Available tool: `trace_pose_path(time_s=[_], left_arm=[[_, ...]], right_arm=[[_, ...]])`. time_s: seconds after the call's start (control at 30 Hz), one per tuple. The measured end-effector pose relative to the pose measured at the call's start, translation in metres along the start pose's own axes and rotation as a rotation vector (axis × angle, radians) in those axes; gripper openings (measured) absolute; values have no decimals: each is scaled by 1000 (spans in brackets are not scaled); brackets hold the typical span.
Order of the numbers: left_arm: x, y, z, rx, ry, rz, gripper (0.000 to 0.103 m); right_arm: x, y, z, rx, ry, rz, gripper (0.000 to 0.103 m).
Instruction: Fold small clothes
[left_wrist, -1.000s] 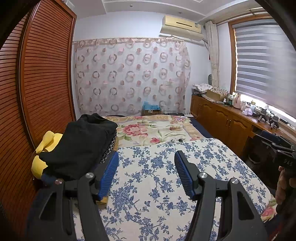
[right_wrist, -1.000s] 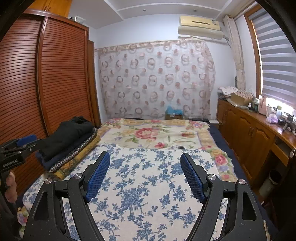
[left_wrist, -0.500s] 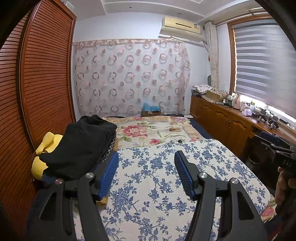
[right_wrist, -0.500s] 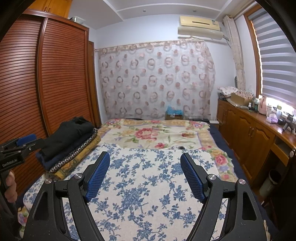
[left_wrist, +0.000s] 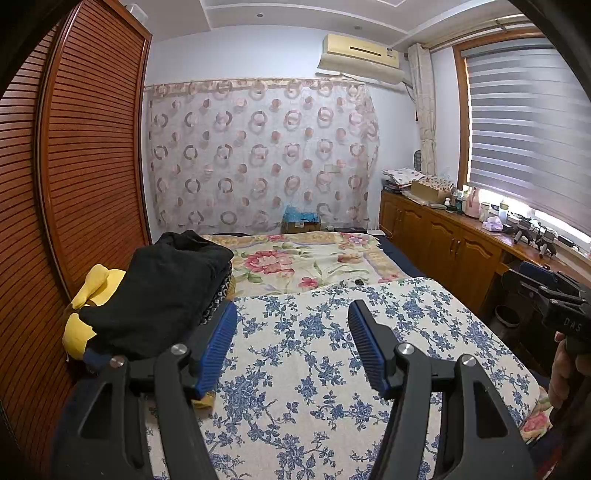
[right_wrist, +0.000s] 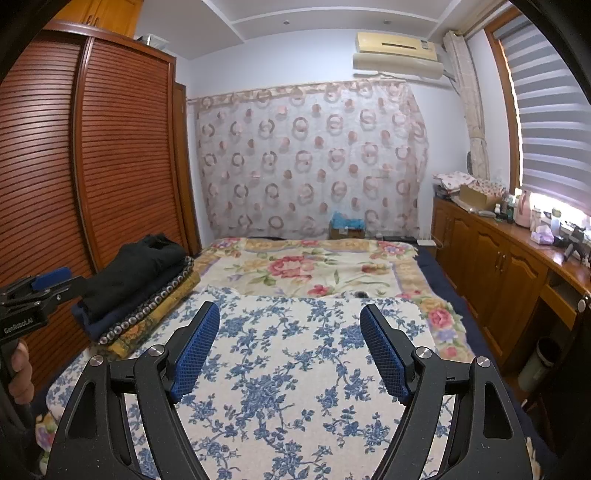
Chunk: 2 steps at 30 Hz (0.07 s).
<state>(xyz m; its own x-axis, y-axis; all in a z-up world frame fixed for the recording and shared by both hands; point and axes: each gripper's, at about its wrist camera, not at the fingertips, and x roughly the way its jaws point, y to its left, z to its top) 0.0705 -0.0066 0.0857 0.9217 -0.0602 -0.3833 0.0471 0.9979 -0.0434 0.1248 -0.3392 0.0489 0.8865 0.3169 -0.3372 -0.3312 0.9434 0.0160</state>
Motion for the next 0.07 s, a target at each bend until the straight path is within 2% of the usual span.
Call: trace_pose_path(time_s=[0.07], left_arm=[[0, 0, 0, 0, 0, 1, 63]], right_arm=[[0, -1, 0, 0, 0, 0, 81]])
